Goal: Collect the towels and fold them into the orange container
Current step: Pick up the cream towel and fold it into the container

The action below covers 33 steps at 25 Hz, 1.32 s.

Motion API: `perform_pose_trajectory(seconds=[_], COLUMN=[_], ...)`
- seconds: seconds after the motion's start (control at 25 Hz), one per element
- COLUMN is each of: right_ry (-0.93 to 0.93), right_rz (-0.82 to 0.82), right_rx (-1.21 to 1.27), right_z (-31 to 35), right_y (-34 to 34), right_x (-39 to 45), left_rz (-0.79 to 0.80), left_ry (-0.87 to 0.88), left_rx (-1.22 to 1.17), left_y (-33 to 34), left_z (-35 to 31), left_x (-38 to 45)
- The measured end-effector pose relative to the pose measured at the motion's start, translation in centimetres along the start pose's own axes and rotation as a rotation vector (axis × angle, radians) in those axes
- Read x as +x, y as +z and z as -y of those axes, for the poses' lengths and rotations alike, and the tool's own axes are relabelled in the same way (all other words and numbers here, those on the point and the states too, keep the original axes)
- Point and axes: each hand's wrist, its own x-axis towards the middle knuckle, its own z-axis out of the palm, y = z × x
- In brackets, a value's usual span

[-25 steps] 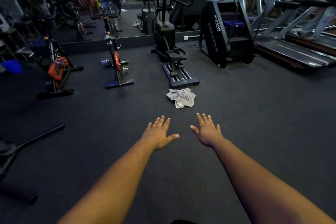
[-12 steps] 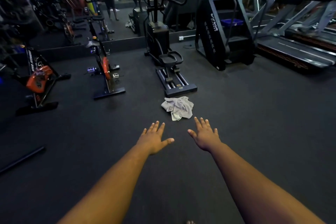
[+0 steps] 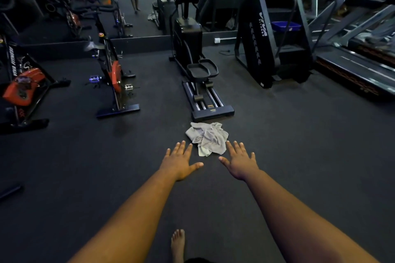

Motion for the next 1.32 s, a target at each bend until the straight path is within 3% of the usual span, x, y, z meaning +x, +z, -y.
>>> perform_pose_trajectory(seconds=[0.44, 0.76, 1.08, 1.32], right_ry=[0.071, 0.076, 0.061, 0.002], right_rz=[0.065, 0.209, 0.461, 0.560], right_rx=[0.017, 0.040, 0.001, -0.182], right_z=[2.6, -3.3, -9.8, -14.5], right_y=[-4.8, -3.1, 5.7, 21.8], right_x=[22.0, 45.0, 70.3, 84.7], left_rz=[0.104, 0.227, 0.429, 0.571], left_ry=[0.084, 0.034, -0.121, -0.139], left_rx=[0.021, -0.042, -0.183, -0.207], left_y=[-7.9, -6.5, 4.4, 21.2], left_z=[6.2, 6.8, 8.8, 13.8], left_x=[23.1, 45.9, 69.0, 83.1])
